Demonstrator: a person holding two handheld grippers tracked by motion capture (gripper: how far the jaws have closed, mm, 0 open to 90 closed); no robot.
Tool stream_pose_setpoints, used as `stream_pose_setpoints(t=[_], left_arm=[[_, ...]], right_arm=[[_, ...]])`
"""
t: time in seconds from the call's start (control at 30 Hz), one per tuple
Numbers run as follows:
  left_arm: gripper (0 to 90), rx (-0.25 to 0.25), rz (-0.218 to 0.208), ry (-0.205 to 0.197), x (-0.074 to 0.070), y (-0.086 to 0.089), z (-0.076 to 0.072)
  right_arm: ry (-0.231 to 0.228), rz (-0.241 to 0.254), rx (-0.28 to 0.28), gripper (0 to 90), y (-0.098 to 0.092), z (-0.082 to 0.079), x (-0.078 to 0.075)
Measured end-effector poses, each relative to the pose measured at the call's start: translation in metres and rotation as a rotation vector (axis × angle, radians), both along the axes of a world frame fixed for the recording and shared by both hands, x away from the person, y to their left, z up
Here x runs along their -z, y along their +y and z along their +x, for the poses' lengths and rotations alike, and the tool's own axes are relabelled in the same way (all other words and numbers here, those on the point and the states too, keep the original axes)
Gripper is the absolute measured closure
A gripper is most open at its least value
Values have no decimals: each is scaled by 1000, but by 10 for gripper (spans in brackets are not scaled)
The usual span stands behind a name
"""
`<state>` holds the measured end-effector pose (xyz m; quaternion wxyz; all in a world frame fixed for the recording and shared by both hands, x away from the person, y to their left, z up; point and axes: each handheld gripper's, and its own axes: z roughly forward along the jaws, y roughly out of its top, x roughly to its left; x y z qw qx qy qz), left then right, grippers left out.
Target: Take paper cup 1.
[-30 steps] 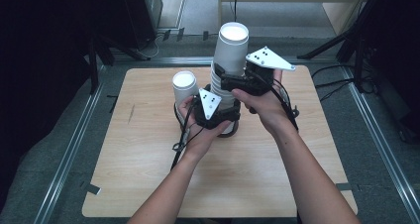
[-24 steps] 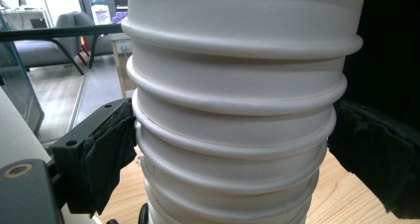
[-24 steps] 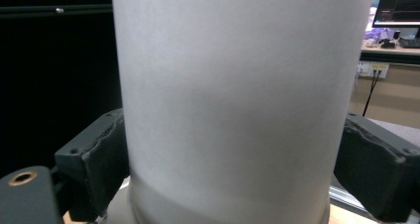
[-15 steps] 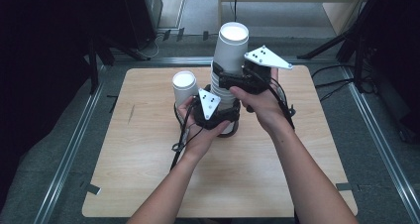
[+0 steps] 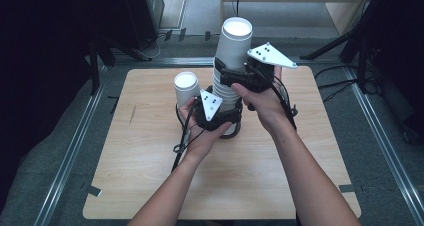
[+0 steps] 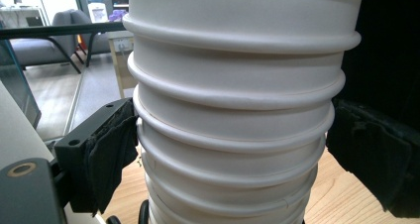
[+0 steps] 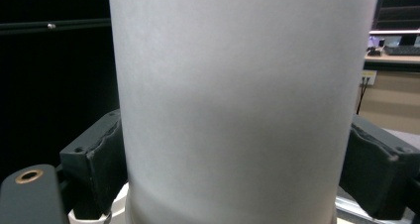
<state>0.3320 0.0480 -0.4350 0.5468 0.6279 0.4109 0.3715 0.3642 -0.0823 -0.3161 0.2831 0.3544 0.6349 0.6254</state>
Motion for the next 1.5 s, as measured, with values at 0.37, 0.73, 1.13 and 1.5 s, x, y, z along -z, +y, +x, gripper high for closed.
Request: stream_pose_setpoints(t=[0.37, 0.73, 1.13, 1.5], left_arm=[[62, 3, 4, 5, 1, 1, 0], [67, 2, 0, 14, 4, 1, 0], [67, 2, -3, 17, 4, 1, 0], [67, -2, 1, 20, 3, 1, 0]], right_arm=[[-89, -9, 54, 138, 4, -9, -15], [-109, 35, 69, 156, 1, -13, -34], [-145, 64, 77, 157, -1, -23, -59], [-161, 108, 60, 156, -13, -34, -74]])
